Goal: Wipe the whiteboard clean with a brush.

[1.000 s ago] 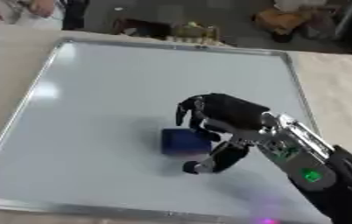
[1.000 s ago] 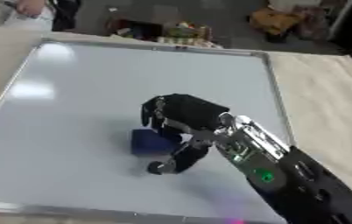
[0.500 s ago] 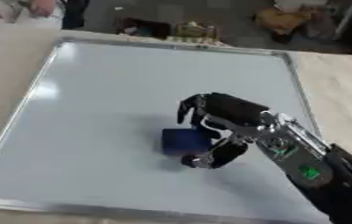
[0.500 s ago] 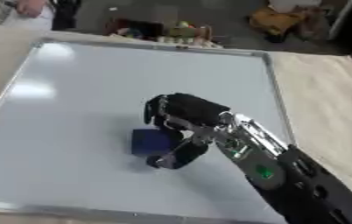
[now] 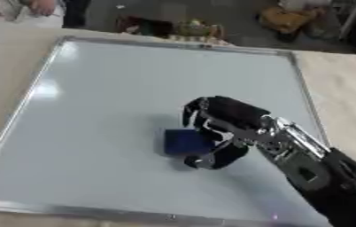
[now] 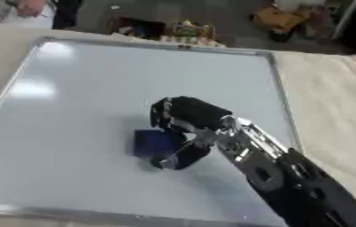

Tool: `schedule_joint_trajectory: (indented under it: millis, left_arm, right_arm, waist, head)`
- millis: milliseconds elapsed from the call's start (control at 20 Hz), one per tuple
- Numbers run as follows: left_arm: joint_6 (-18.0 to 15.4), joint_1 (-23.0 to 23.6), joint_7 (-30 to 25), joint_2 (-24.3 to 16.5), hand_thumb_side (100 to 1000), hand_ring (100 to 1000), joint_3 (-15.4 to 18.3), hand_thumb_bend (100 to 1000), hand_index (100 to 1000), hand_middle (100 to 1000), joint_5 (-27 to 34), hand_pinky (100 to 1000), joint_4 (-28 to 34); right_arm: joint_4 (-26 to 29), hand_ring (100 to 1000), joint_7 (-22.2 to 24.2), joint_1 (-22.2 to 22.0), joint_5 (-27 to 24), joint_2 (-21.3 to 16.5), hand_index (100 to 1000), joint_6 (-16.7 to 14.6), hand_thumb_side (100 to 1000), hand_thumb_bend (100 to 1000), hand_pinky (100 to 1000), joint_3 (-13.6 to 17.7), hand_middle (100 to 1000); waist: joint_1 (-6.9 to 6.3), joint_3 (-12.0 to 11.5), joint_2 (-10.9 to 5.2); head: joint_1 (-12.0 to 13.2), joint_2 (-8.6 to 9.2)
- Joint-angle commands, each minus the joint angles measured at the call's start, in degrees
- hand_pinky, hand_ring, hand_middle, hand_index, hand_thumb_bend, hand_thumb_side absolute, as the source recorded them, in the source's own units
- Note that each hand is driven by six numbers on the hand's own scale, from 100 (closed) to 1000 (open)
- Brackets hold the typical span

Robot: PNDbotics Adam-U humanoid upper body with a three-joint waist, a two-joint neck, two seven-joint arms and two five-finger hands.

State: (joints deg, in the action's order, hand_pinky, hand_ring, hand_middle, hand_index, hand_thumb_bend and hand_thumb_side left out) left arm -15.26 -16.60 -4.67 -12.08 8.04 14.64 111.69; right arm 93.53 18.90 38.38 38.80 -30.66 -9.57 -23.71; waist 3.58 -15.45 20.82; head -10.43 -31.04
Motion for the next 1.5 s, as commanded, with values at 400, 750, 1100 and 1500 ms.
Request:
schedule_joint_trajectory:
  millis: [400,750,1100,1500]
  left_arm:
    - [0.07,-0.57,-0.37,-0.60,972,596,0.23,347,771,682,-0.13,707,0.72]
    - [0.21,-0.68,-0.47,-0.56,972,596,0.22,345,771,681,-0.18,707,0.78]
    - [0.35,-0.65,-0.67,-0.50,974,595,0.20,342,771,676,-0.24,707,0.83]
    - [0.40,-0.65,-0.88,-0.59,974,596,0.27,339,772,672,-0.33,708,0.81]
  right_arm:
    - [-2.86,735,-0.80,1.47,2.02,0.31,100,-2.27,236,425,635,1.00,560]
    - [-4.42,728,-1.98,1.56,2.50,0.63,100,-2.59,242,354,627,1.13,550]
    - [-5.47,722,-2.64,1.67,2.46,0.97,100,-2.84,228,333,621,1.05,541]
    - [-4.61,741,-0.85,1.49,1.73,0.80,100,-3.07,282,452,646,1.06,621]
  waist:
    - [-0.23,-0.21,-0.82]
    - [-0.06,-0.30,-0.73]
    - [0.08,-0.35,-0.59]
    - [0.19,-0.26,-0.60]
  head:
    - [0.02,0.79]
    - [0.04,0.93]
    - [0.05,1.19]
    - [0.17,1.02]
